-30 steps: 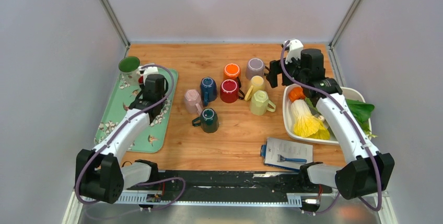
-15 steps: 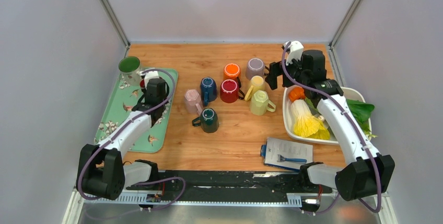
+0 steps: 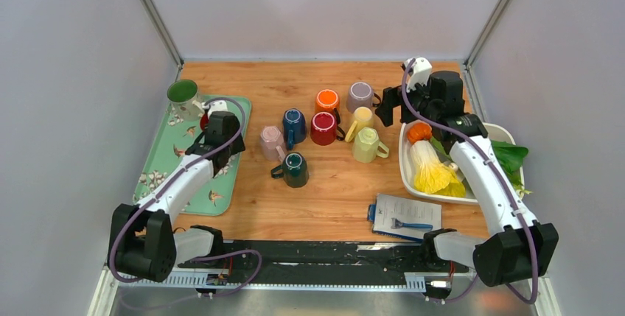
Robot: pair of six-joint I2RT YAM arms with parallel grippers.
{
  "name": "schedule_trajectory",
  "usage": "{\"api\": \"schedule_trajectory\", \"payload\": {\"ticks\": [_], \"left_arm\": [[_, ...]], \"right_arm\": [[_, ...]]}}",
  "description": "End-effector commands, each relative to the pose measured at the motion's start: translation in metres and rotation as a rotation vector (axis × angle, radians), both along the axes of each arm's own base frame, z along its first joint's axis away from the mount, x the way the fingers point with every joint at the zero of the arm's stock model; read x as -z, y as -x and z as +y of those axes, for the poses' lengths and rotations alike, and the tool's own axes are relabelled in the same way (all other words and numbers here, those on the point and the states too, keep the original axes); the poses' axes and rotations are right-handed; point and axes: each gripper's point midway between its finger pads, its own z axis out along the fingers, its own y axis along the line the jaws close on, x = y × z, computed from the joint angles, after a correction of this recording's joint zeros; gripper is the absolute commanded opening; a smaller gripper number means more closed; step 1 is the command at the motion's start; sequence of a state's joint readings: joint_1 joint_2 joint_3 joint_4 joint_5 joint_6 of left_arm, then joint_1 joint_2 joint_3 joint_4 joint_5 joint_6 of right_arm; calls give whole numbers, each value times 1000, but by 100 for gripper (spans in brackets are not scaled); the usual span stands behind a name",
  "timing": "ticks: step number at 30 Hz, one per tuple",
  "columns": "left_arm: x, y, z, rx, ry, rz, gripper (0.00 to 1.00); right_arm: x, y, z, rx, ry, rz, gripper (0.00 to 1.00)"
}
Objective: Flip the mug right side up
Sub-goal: Place the cup on the tray.
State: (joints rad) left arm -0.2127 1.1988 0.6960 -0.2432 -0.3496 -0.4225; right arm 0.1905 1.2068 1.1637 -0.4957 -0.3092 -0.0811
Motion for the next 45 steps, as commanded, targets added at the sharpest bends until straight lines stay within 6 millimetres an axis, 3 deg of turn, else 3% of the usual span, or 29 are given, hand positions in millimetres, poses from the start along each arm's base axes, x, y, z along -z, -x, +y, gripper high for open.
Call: {"api": "schedule_trajectory", "payload": {"ticks": [1,4,9,18,22,28,31,36,40,45], "left_arm": [[-21,1,-6,24,33,21,59],[-17,4,-16,66,69,65,59],[-22,-8,-22,63,102,56,58],[-44,-79,-19,137,-5,-46,58],[-47,-90,-22,150,4,-43,57],[-47,-53,-25,174,43,16,58],[-61,-34,-22,179,46,-8,58],[-51,-8,-10,189,-1,50,52],[-32,-1,3,180,4,124,50],[-11,-8,20,170,-27,202,50]], "right_arm": [[-21,0,2,-7,-45,-66,100],[-20,0,1,-3,-56,-64,100],[-21,1,2,-3,-66,-63,100],[-22,5,-1,2,-74,-65,100],[-26,6,-5,11,-74,-71,100],[-27,8,-16,43,-79,-74,100],[-24,9,-21,58,-93,-63,100],[-27,6,-21,57,-109,-60,100],[-33,3,-21,56,-111,-70,100],[-31,7,-21,52,-113,-71,100]]}}
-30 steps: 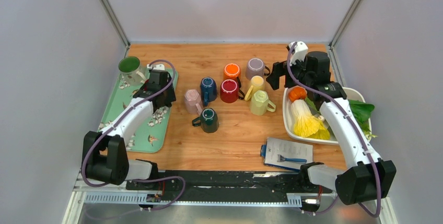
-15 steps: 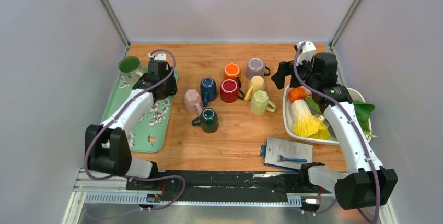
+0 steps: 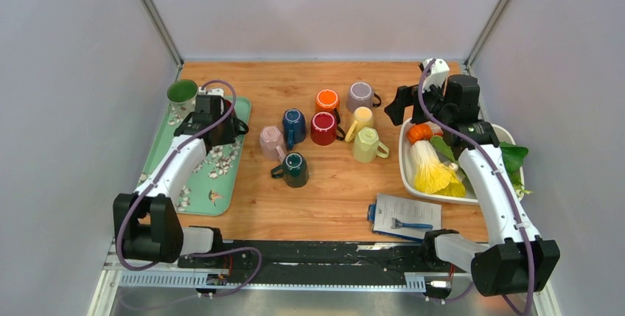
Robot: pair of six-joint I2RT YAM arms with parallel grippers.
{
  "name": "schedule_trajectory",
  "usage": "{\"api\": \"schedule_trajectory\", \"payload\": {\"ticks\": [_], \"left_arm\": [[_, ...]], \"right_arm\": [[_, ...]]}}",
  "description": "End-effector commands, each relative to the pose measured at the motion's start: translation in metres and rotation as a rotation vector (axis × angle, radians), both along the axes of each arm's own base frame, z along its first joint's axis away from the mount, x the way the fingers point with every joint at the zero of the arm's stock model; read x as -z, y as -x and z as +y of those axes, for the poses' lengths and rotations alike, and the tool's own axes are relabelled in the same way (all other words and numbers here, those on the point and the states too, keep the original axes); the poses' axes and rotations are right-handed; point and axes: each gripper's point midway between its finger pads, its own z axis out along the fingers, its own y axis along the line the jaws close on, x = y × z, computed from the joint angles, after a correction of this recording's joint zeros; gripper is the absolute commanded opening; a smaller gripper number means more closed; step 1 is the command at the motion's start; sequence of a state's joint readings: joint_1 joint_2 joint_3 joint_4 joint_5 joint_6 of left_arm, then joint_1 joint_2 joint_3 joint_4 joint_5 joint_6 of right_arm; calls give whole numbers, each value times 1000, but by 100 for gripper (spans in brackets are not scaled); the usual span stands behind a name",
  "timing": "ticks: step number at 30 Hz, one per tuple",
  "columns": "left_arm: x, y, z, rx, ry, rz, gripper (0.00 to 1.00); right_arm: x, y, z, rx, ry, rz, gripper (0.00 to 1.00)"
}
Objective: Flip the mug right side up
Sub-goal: Place the cup on the tray.
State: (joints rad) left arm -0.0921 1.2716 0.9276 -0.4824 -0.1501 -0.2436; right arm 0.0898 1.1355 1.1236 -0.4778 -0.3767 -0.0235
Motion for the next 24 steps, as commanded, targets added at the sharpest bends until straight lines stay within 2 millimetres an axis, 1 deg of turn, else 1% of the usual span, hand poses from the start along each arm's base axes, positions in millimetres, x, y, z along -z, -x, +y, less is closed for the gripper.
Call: {"api": "schedule_trajectory", "payload": {"ticks": [1,5,6,7,8,9,10,11,12,13,14,15,16,18,19,20,21,22,23,24], "left_arm": [[25,-1,11,27,-36,95,51],[29,-17,24,46,-118,81,56],[28,-23,26,48,-134,61,60],[33,-26,30,62,-165,73,63],[31,-32,31,65,-180,62,66],[36,-34,36,70,-207,79,67],[34,-41,37,71,-219,65,68],[38,-44,38,73,-229,72,68],[35,-51,39,80,-240,53,69],[39,-54,39,94,-253,61,69],[36,-62,40,95,-256,42,69],[41,-65,40,98,-260,53,68],[37,-72,40,96,-262,42,68],[44,-81,40,89,-261,55,67],[40,-88,41,77,-256,41,66],[45,-91,41,74,-255,50,66],[41,-97,40,64,-249,35,65],[45,-99,41,62,-249,44,65],[41,-106,40,60,-250,32,65],[46,-108,41,58,-252,41,65]], "right_arm": [[-18,1,3,-11,-28,-52,100],[-18,3,1,-4,-27,-57,100],[-18,4,1,-3,-27,-57,100],[-18,4,0,0,-27,-56,100],[-17,4,-1,0,-27,-56,100],[-17,4,-2,4,-28,-54,100],[-17,4,-2,4,-27,-56,100],[-16,4,-3,6,-28,-56,100],[-16,4,-3,7,-29,-53,100],[-17,4,-4,9,-28,-56,100],[-17,4,-5,12,-28,-58,100],[-18,5,-5,11,-30,-58,100],[-18,5,-6,15,-29,-59,100],[-18,4,-8,18,-29,-61,100],[-18,4,-8,20,-29,-61,100],[-18,5,-9,21,-29,-60,100],[-19,5,-9,23,-29,-60,100],[-19,5,-9,22,-30,-60,100],[-19,5,-10,24,-30,-59,100],[-18,5,-11,27,-30,-57,100]]}}
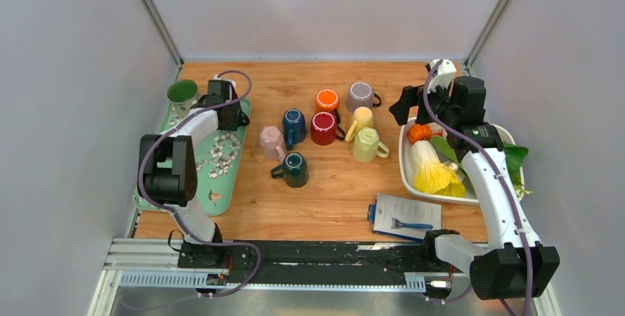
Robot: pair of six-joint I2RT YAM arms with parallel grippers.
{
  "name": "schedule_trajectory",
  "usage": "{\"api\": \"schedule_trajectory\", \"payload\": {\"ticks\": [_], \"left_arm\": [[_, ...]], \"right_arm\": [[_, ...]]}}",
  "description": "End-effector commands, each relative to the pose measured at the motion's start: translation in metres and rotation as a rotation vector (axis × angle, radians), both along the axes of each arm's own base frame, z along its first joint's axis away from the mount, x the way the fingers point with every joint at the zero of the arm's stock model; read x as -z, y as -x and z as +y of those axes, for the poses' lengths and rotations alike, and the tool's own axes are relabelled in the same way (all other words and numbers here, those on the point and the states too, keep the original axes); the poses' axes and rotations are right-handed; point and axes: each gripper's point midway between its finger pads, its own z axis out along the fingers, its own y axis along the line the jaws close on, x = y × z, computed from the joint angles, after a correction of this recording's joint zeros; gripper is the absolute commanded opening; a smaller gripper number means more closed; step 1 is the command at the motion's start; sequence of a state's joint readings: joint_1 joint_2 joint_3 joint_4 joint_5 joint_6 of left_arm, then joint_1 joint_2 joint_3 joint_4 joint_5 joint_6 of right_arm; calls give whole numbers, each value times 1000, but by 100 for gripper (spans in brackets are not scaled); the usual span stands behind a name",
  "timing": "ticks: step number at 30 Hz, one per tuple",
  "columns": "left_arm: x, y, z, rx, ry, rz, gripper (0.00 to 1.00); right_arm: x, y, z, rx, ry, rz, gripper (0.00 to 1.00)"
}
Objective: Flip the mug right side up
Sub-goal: Place the cup on the tray.
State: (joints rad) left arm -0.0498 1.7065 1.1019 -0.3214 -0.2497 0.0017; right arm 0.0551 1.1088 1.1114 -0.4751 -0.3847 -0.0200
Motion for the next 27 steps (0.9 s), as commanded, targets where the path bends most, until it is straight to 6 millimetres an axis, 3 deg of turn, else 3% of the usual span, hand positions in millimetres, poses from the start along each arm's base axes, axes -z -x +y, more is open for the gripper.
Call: {"api": "schedule_trajectory", "payload": {"ticks": [1,5,10,14,18,21,22,25,26,27], "left_arm": [[-21,-39,3,-21,-3,-106,65],[-18,-49,2,-39,7,-104,64],[-27,-43,2,-51,19,-114,65],[-46,-22,-4,-70,71,-131,65],[-82,13,-12,-89,143,-134,65],[-109,44,-32,1,233,-133,65],[-109,53,-38,27,254,-123,66],[-134,76,-76,292,365,-210,66],[-130,83,-84,366,378,-220,66],[-143,96,-100,532,388,-270,66]], "right_arm": [[-14,2,0,-2,-22,-43,100],[-13,2,-1,-1,-23,-39,100],[-10,3,-2,2,-21,-29,100],[-1,6,2,-33,-10,-5,100],[4,23,18,-237,65,-25,100],[14,37,23,-383,157,-70,100],[18,42,26,-426,178,-79,100],[36,58,44,-581,263,-90,100],[41,64,52,-636,281,-90,100],[46,70,62,-688,294,-87,100]]}}
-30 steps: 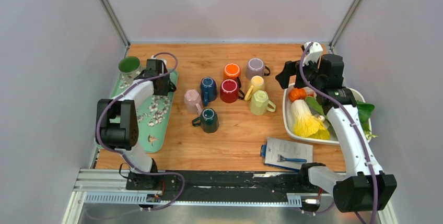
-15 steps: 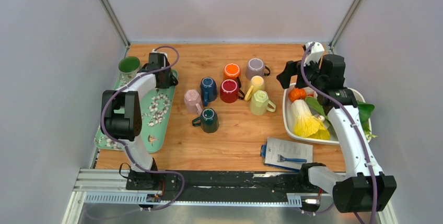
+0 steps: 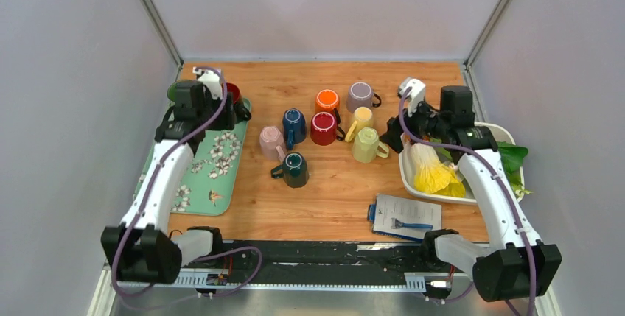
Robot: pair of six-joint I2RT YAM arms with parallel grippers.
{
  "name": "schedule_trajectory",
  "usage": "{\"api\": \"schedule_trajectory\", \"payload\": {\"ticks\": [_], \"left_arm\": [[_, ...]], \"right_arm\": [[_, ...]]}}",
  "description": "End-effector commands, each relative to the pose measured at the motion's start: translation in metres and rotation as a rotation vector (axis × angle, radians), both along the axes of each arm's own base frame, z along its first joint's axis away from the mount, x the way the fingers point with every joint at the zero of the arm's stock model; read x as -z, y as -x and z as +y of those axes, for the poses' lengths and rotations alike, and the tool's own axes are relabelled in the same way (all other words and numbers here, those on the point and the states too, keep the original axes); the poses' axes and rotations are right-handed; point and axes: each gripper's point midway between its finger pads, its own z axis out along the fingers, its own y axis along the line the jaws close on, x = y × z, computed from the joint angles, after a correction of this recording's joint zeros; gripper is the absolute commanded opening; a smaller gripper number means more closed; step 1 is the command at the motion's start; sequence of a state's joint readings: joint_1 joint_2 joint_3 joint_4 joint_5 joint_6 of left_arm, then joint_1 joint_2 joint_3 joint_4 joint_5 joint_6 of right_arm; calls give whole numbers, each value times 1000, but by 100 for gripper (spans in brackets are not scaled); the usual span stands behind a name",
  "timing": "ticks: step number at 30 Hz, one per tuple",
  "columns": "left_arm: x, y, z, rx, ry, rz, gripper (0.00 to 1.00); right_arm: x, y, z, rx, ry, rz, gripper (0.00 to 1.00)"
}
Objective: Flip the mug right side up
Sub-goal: Place the cup on the tray, then turn over the cup at the center of the board.
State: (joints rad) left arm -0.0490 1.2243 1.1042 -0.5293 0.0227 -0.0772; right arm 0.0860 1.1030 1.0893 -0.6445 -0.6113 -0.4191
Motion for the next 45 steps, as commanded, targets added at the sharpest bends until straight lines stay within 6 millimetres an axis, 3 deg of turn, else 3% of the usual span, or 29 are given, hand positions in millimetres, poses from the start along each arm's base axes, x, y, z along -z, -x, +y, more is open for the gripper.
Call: {"api": "schedule_trajectory", "payload": {"ticks": [1,2,3,4,10,12,16,23,33,38,42,45], "left_arm": [[8,56,-61,489,80,-51,66],[-3,71,-77,655,68,-127,65],[7,85,-83,722,75,-116,65],[0,98,-94,843,58,-181,65],[47,149,-125,1145,11,-126,65],[65,154,-129,1187,-32,-95,64],[86,137,-134,1168,-92,-100,63],[102,107,-147,1141,-132,-128,61],[130,101,-167,1249,-200,-87,49],[143,94,-164,1207,-250,-67,41],[148,87,-161,1165,-266,-45,21],[133,93,-169,1190,-212,-43,3]], "right_arm": [[21,37,44,-347,109,-46,100],[27,44,55,-398,127,-40,100],[33,51,67,-450,146,-38,100],[37,57,77,-501,165,-46,100],[49,74,121,-682,220,-83,100],[48,75,132,-709,214,-87,100],[47,75,149,-737,205,-111,100],[57,89,164,-781,205,-96,100],[66,91,155,-750,233,-104,100],[69,92,151,-742,244,-110,100],[71,93,152,-746,243,-102,100],[71,90,152,-751,253,-116,100]]}}
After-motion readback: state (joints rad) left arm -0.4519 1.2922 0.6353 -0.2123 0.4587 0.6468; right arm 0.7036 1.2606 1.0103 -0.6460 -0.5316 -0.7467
